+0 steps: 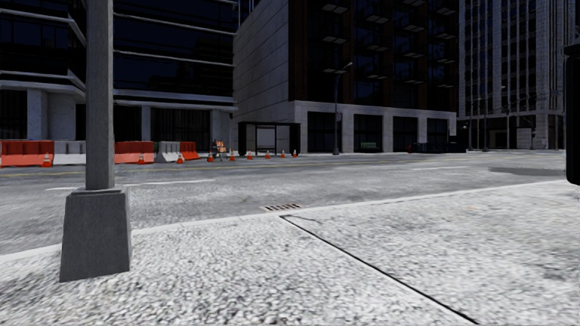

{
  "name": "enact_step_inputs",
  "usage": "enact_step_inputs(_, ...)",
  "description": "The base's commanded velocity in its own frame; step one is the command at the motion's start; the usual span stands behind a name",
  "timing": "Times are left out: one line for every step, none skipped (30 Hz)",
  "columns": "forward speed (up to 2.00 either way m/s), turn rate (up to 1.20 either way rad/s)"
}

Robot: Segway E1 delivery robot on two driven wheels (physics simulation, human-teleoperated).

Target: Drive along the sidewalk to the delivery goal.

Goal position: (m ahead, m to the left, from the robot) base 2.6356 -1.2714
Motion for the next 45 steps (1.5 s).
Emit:
enact_step_inputs(1.7,-1.2)
enact_step_inputs(1.69,-1.2)
enact_step_inputs(1.69,-1.2)
enact_step_inputs(1.69,-1.2)
enact_step_inputs(1.69,-0.48)
enact_step_inputs(1.69,-0.04)
enact_step_inputs(1.69,-0.02)
enact_step_inputs(1.69,-0.02)
enact_step_inputs(1.69,-0.01)
enact_step_inputs(1.69,-0.01)
enact_step_inputs(1.69,0.0)
enact_step_inputs(1.69,0.0)
enact_step_inputs(1.69,0.0)
enact_step_inputs(1.69,0.0)
enact_step_inputs(1.69,0.0)
enact_step_inputs(1.69,0.0)
enact_step_inputs(1.69,0.0)
enact_step_inputs(1.69,0.0)
enact_step_inputs(1.69,0.0)
enact_step_inputs(1.69,0.0)
enact_step_inputs(1.69,0.0)
enact_step_inputs(1.68,0.0)
enact_step_inputs(1.68,0.0)
enact_step_inputs(1.68,-0.06)
enact_step_inputs(1.68,-0.06)
enact_step_inputs(1.68,-0.53)
enact_step_inputs(1.68,-0.99)
enact_step_inputs(1.68,-1.2)
enact_step_inputs(1.68,-1.2)
enact_step_inputs(1.68,-1.2)
enact_step_inputs(1.68,-1.19)
enact_step_inputs(1.68,-0.69)
enact_step_inputs(1.68,-0.69)
enact_step_inputs(1.68,-0.14)
enact_step_inputs(1.68,-0.05)
enact_step_inputs(1.68,-0.03)
enact_step_inputs(1.68,-0.02)
enact_step_inputs(1.68,-0.02)
enact_step_inputs(1.68,-0.02)
enact_step_inputs(1.68,-0.02)
enact_step_inputs(1.68,-0.02)
enact_step_inputs(1.68,-0.02)
enact_step_inputs(1.68,-0.02)
enact_step_inputs(1.68,-0.02)
enact_step_inputs(1.68,-0.02)
